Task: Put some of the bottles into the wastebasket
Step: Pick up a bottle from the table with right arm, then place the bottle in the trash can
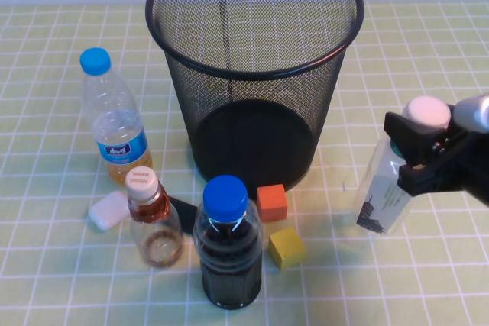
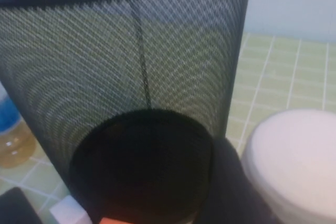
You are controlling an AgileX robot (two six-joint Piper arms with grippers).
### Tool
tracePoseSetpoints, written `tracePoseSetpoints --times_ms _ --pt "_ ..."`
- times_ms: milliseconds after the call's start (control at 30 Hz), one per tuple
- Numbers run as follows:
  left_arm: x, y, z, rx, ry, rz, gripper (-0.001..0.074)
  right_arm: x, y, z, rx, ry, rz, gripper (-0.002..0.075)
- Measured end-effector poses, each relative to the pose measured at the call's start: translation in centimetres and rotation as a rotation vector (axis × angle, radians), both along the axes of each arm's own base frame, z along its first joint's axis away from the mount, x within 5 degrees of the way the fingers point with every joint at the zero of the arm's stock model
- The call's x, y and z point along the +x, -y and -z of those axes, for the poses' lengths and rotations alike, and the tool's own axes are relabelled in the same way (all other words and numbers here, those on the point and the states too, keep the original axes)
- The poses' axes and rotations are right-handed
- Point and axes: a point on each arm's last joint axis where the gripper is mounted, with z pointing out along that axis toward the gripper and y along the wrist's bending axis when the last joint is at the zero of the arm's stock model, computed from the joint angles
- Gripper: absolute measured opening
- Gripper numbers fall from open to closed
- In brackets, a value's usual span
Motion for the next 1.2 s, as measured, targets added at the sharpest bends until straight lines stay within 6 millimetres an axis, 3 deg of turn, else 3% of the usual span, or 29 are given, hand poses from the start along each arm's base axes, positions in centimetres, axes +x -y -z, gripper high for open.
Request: tracePoseSetpoints --times_ms 200,433,567,667,933,1200 --pt "0.0 0.0 -0.1 0.0 0.008 0.002 0.0001 -1.6 0.7 -4.7 0.001 0.077 -0.02 0.0344" --pt "-0.3 0.3 -1.1 -0.001 0.121 0.03 0.0001 -3.6 1.7 -12.7 0.061 0.244 -0.033 0.0344" --pt "-0.3 0.3 -1.1 -0.011 0.126 0.033 0.0001 -3.9 1.9 -16.5 0.108 0.331 -0.031 0.0344" --pt "-0.2 0.3 -1.0 -0.049 0.115 0.039 0.0001 -3.1 1.4 -18.2 0.13 0.372 -0.028 0.0344" --pt "-0.1 0.1 -0.3 -0.117 0.026 0.028 0.0001 1.6 -2.4 -19.4 0.124 0.342 -0.068 0.0344" --pt "0.1 -0.2 0.8 -0.117 -0.091 -0.008 0.0001 7.1 -8.2 -17.2 0.034 0.285 -0.139 0.0344"
